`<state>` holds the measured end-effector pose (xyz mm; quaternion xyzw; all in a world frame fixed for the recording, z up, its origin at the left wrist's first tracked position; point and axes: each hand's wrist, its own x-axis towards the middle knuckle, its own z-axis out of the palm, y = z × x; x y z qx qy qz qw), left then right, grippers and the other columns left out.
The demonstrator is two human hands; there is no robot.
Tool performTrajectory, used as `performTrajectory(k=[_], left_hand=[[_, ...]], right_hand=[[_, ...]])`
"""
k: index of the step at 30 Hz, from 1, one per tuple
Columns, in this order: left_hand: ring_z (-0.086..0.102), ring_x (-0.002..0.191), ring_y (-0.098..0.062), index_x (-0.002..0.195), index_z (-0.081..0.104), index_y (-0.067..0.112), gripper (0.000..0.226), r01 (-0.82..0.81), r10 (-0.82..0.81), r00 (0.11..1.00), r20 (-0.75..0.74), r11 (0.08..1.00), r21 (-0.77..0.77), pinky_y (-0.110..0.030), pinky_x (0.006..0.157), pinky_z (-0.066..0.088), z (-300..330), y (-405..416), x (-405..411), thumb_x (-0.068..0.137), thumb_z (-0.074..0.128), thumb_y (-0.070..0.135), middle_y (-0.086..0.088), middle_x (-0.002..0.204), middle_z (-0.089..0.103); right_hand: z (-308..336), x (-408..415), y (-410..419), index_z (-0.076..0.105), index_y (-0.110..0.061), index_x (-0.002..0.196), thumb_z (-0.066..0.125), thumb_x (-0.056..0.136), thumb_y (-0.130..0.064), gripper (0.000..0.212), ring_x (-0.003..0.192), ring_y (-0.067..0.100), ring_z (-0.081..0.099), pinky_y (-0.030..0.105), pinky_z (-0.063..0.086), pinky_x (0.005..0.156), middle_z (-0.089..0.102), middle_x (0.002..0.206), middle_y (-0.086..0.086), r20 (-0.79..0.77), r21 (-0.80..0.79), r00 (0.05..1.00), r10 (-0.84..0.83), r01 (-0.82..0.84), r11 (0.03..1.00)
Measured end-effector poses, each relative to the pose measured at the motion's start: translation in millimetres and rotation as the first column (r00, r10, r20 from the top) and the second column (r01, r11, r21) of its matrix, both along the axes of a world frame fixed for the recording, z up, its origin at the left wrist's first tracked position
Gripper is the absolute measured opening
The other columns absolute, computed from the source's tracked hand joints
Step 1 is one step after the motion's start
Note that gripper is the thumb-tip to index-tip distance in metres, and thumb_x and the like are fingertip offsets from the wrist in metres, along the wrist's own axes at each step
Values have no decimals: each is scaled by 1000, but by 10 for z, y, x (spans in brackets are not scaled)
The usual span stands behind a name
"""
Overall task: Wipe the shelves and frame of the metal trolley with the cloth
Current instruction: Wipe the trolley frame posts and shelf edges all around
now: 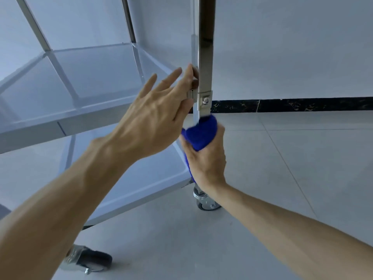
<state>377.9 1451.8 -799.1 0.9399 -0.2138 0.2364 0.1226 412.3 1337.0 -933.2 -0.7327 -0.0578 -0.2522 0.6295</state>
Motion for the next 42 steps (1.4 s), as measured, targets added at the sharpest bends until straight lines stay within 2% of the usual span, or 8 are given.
performTrajectory(k=[5,16,19,22,29,31,36,42], left_hand=[[6,153,-11,159,7,15,58,-8,8,1000,-18,1000,15,-48,124,3,20,-18,-6,107,30,24,10,155,41],[4,153,-11,159,6,14,55,-14,14,999,-46,1000,11,-48,124,1,39,-10,6,108,26,23,10,155,41],[5,153,-10,159,5,15,56,-8,8,999,-39,1000,8,-48,124,1,35,-11,8,107,26,22,12,155,40],[5,153,-11,159,5,16,56,-7,8,999,-37,1000,17,-48,124,1,34,-17,8,107,27,20,12,155,40],[33,142,-9,154,30,17,55,22,-22,1000,4,991,-129,-18,116,25,127,-3,5,101,34,2,0,148,50],[42,129,-8,146,45,18,52,1,11,998,67,983,-181,-5,96,31,192,48,-9,98,38,-1,1,141,54],[50,127,-19,126,62,21,36,-156,163,966,201,987,-51,-36,103,37,319,246,63,97,45,8,5,134,60],[60,104,-25,105,65,22,36,-284,272,948,166,958,50,-43,88,45,177,370,78,104,31,31,7,110,66]], right_hand=[[-516,-111,-161,44,-49,98,77,79,-41,39,48,10,57,29,45,51,62,67,-15,-269,19,946,181,-183,983],[259,47,-11,33,-57,107,78,75,-39,58,84,0,63,27,53,72,63,97,-23,23,-4,1000,5,-4,1000],[-74,38,-105,36,-67,91,76,79,-25,59,67,5,60,16,49,59,64,89,-30,-42,-38,992,118,-119,992],[-425,-13,-261,45,-52,80,63,84,0,55,54,24,49,36,55,49,71,80,-13,-208,-120,934,291,-319,940],[-163,-104,-585,50,-30,114,80,85,-11,46,93,1,69,16,52,79,64,107,-4,-202,-52,867,456,-474,879],[159,-127,-650,53,-46,110,80,85,-21,44,92,0,67,12,51,78,66,101,-18,-77,-47,900,429,-433,900],[1190,-84,-571,46,-27,118,79,86,-30,47,95,1,68,17,55,82,68,102,-19,260,-70,916,305,-297,952],[1485,95,-109,40,-32,125,81,80,-41,61,101,11,62,44,55,86,59,111,-12,254,-145,966,39,-1,989]])
